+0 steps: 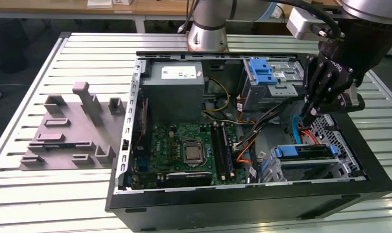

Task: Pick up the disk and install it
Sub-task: 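Insert the second disk wire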

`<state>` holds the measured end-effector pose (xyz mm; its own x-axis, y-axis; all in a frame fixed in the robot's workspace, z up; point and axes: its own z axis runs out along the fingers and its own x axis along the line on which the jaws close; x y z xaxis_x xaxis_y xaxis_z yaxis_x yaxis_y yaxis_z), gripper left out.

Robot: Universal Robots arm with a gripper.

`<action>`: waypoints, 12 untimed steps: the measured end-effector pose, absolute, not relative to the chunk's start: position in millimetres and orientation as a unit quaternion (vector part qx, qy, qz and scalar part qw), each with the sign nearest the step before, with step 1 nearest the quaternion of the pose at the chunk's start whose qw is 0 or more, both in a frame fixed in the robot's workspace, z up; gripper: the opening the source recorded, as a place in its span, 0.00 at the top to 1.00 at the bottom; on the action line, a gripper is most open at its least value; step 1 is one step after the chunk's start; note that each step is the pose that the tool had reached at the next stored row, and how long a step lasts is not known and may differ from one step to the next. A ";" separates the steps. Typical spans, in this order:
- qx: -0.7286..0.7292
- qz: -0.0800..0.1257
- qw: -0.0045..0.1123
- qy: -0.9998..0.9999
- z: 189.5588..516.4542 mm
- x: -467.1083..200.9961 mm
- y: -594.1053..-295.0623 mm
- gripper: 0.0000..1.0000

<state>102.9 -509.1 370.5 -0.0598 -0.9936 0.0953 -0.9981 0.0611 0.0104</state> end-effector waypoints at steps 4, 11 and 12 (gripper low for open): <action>0.685 0.029 0.038 -0.727 368.4 102.9 -509.1 0.90; 0.684 0.038 0.047 -0.727 367.3 102.9 -509.2 0.89; 0.684 0.040 0.049 -0.727 367.2 102.9 -509.1 0.89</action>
<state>102.9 -509.1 367.2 -0.0598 -0.9904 0.1249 -0.9981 0.0614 0.0086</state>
